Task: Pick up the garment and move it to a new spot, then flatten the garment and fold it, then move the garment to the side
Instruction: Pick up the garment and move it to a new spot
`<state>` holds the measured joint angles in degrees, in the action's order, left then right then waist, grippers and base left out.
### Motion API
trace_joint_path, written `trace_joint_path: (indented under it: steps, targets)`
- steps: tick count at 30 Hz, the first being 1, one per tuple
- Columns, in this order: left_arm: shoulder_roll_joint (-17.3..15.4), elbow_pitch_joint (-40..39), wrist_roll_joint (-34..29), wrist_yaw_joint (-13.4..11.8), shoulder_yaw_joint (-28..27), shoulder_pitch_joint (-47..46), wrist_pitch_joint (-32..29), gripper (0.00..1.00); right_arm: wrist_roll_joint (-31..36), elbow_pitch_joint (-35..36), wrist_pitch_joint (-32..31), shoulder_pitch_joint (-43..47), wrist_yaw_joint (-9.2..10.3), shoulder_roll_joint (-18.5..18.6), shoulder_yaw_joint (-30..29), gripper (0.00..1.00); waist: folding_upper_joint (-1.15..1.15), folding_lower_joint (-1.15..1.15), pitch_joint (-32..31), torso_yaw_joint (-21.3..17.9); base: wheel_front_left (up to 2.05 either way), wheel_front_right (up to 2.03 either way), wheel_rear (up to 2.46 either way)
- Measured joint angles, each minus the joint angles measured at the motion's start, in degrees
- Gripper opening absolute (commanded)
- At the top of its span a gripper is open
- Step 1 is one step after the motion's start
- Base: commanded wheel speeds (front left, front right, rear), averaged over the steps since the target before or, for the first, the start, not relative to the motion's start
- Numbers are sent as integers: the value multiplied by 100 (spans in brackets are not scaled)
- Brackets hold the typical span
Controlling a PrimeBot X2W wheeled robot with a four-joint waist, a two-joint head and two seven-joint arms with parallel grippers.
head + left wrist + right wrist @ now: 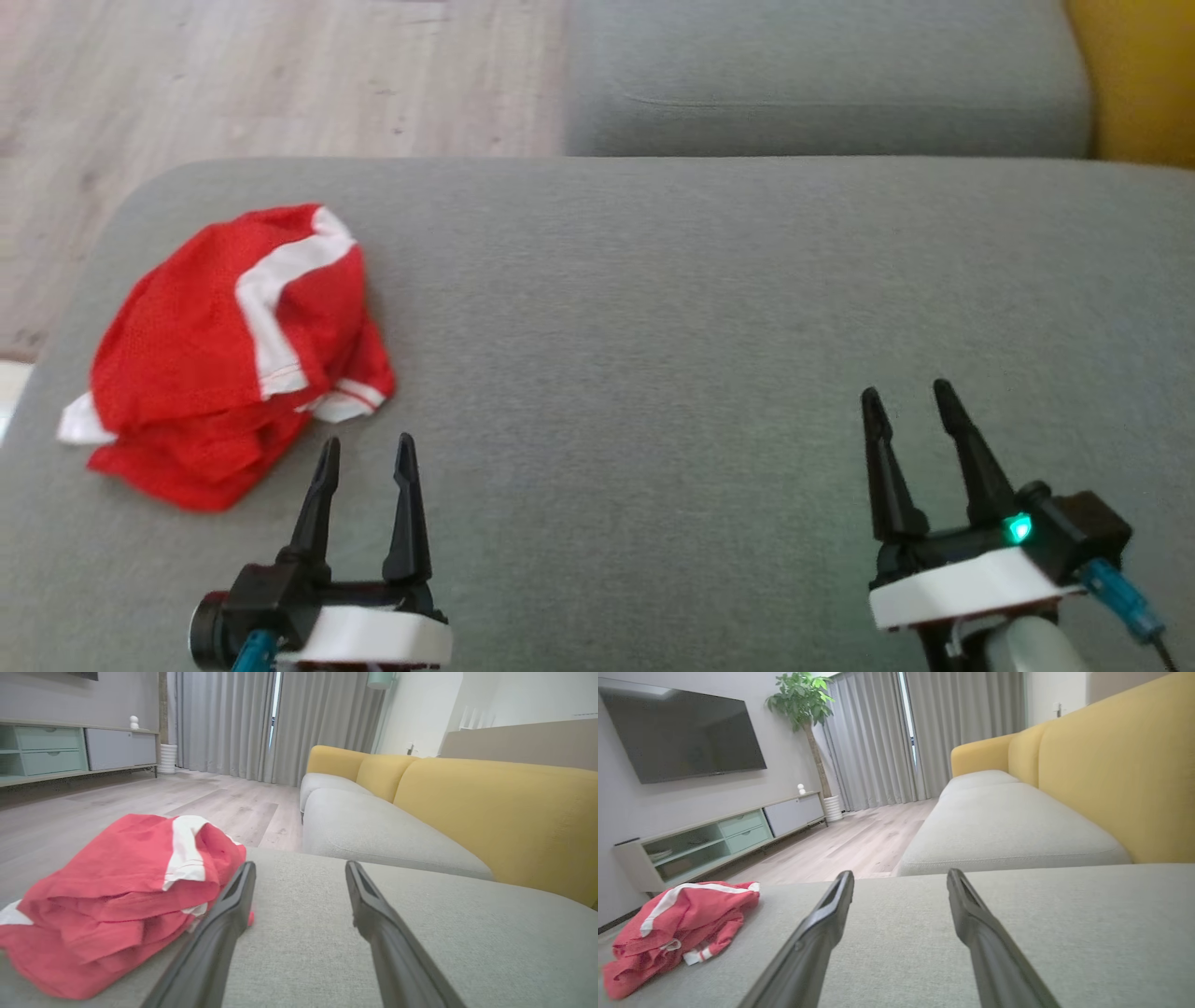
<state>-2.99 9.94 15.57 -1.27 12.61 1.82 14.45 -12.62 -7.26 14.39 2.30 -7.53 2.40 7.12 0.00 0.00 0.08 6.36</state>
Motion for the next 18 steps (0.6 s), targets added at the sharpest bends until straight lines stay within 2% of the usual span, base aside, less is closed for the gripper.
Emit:
trace_joint_path:
  steps: [18]
  targets:
    - [-2,-151,-62,-47,-153,295,0,100,-303,-23,0,297,0,1,367,100,0,0,-265,1319,0,0,0]
